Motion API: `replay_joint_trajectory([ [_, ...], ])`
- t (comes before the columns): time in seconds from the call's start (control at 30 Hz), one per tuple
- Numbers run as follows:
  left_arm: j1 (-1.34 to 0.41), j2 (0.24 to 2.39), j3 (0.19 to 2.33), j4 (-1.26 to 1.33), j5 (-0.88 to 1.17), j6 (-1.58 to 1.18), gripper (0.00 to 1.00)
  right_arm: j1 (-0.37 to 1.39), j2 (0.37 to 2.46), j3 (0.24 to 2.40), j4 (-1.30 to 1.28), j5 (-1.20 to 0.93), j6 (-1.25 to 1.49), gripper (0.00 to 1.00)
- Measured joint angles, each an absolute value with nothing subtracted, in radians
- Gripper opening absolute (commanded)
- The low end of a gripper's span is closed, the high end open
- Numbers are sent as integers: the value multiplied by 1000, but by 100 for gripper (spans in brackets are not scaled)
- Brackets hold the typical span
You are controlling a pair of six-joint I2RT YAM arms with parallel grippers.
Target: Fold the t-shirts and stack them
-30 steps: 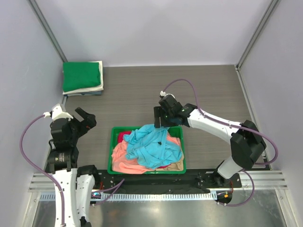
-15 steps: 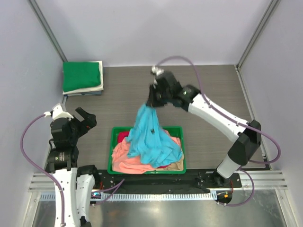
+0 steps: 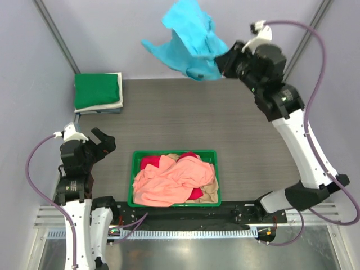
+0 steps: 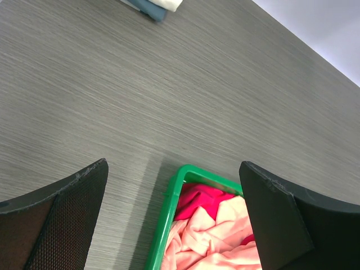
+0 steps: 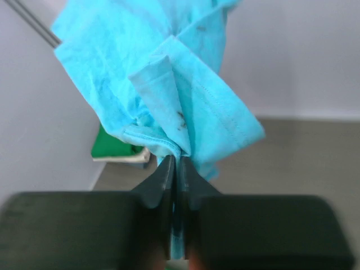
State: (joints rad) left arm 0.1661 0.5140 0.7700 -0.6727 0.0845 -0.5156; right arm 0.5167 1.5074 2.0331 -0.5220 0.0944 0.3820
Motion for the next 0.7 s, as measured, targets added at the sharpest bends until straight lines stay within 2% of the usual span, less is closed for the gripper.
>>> replay_joint_trajectory([
  [0.03,166,516,770,-672,86,-516,100,493,1467,1930,-519,101,400,50],
  [0.07,167,517,770,-672,88,-516,100,470,1433,1805,-498,93,424,79],
  [0.1,167,519,770,-672,91,-516,100,444,1403,1657,-461,83,448,85],
  [0.23,167,527,770,-672,94,-516,100,376,1458,1237,-433,33,512,88],
  [0.37,167,532,770,-672,103,-516,100,340,1556,959,-506,3,551,88],
  [0.5,167,549,770,-671,122,-513,100,338,1480,887,-543,-25,563,88],
  [0.7,167,595,770,-671,149,-511,100,374,1292,810,-455,-98,601,88],
])
